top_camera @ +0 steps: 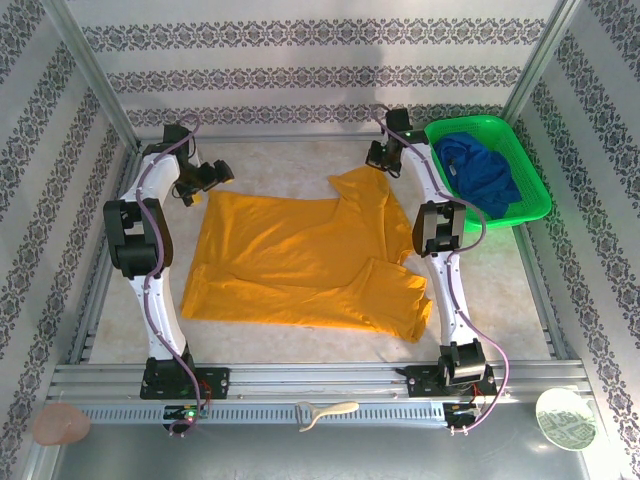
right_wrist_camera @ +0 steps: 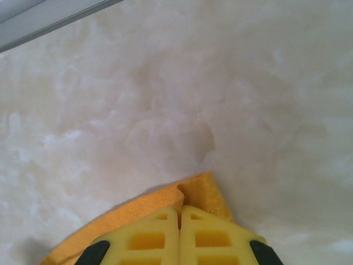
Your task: Fold the inside-out t-shirt
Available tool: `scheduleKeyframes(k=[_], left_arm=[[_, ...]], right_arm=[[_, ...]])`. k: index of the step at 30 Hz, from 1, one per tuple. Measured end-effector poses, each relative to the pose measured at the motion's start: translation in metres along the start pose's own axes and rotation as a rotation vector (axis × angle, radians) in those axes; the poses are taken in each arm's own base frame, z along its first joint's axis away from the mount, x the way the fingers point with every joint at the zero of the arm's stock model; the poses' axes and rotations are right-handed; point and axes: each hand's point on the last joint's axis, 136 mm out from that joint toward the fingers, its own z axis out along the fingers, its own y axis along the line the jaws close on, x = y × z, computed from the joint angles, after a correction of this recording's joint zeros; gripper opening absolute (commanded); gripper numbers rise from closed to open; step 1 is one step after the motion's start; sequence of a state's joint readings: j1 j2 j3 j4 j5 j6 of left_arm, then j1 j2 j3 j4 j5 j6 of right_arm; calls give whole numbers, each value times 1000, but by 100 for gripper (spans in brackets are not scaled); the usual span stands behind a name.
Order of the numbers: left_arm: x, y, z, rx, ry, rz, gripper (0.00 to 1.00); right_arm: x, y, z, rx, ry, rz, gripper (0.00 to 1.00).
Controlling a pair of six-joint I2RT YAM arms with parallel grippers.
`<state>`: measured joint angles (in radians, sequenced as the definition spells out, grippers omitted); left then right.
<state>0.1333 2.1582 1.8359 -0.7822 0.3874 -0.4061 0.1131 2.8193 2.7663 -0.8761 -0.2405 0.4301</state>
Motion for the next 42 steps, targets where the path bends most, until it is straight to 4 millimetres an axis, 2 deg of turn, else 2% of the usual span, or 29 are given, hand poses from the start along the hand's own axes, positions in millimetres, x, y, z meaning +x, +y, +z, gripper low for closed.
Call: scheduleKeyframes(k=[5, 8, 11, 13, 18, 23, 27, 28, 30, 34, 36, 42], left_arm=[[-14, 3, -1, -43, -32, 28, 99], [-21, 11, 10, -78, -34, 49, 89], [-21, 20, 29, -106, -8, 65, 82], [-18, 27, 40, -122, 16, 73, 81], [-21, 31, 53, -135, 32, 86, 75], [-30, 23, 52, -125, 13, 109, 65], [-27, 20, 58, -123, 22, 117, 56], [-26, 21, 60, -122, 28, 117, 54], [-23, 21, 65, -124, 39, 119, 43], [-23, 21, 66, -122, 40, 125, 12], [-23, 20, 67, -121, 40, 126, 1], [-27, 18, 64, -117, 30, 122, 0]], right_arm=[[-5, -5, -5, -10, -6, 21, 0], [-8, -3, -16, -14, -10, 23, 0], [-16, 4, -34, -30, -29, 21, 0], [-22, 12, -50, -48, -47, 15, 0], [-33, 27, -75, -82, -87, 1, 0], [-33, 30, -77, -95, -88, 1, 0], [-31, 28, -74, -92, -80, 3, 0], [-31, 28, -74, -92, -80, 3, 0], [-31, 28, -74, -91, -79, 4, 0], [-31, 28, -74, -91, -78, 4, 0], [-31, 28, -74, -92, -78, 4, 0], [-25, 30, -80, -100, -61, 7, 0]])
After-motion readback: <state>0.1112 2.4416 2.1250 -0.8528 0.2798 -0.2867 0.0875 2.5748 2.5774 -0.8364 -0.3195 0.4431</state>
